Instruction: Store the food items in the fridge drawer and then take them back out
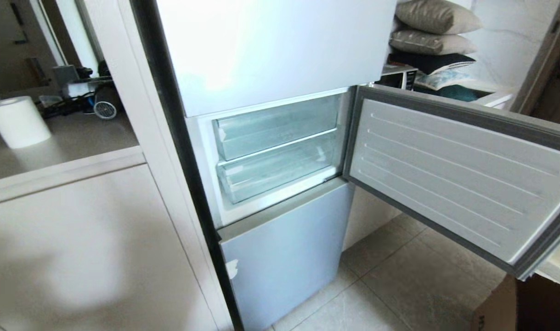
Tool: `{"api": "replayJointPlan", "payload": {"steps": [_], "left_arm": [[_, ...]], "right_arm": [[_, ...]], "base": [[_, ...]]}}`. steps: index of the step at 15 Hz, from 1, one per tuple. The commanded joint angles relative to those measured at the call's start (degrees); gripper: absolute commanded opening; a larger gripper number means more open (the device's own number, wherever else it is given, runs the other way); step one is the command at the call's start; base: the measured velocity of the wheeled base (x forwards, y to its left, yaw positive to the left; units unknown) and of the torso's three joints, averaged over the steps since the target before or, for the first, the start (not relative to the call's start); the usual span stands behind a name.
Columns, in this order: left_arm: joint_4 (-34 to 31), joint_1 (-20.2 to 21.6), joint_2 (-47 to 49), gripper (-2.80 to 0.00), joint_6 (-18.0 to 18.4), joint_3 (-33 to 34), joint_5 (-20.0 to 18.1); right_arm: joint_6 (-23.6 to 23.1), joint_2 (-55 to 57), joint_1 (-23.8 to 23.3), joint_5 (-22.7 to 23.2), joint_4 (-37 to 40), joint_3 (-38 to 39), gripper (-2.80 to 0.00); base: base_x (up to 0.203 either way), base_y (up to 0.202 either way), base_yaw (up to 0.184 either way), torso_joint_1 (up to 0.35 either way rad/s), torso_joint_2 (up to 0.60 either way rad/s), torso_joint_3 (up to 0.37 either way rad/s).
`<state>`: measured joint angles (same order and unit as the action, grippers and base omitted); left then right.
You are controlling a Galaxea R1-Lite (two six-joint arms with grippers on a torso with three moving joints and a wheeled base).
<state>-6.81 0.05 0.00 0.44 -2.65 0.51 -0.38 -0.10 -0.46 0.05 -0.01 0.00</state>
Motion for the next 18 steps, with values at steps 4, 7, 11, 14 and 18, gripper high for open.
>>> {"api": "replayJointPlan", "payload": {"steps": [4,7,11,14,18], "left_arm": [[0.0,0.0,0.1,-2.8,0.0,0.0,0.0],[0.0,0.0,0.0,-2.8,0.0,0.0,0.0],[0.0,0.0,0.0,-2.8,0.0,0.0,0.0],[0.0,0.0,0.1,-2.8,0.0,0.0,0.0],[0.0,0.0,0.0,-2.8,0.0,0.0,0.0]], "right_arm": [[-0.1,0.0,0.0,0.0,-0.1,0.0,-2.8],[-0.3,0.0,-0.1,-0.1,0.3,-0.2,-2.8],[0.9,4.4,-0.1,-7.4,6.7,-9.4,-2.8],[11.2,19.1,-0.1,-17.4,8.5,-19.0,-2.8],[25.0,33.6,-6.5,-24.8,-0.2,-24.5,-2.8]], "base": [[-0.001,0.001,-0.041,0.001,0.0,0.003],[0.0,0.0,0.0,0.0,0.0,0.0],[0.0,0.0,0.0,0.0,0.0,0.0],[0.0,0.0,0.0,0.0,0.0,0.0],[0.0,0.0,0.0,0.0,0.0,0.0]]}}
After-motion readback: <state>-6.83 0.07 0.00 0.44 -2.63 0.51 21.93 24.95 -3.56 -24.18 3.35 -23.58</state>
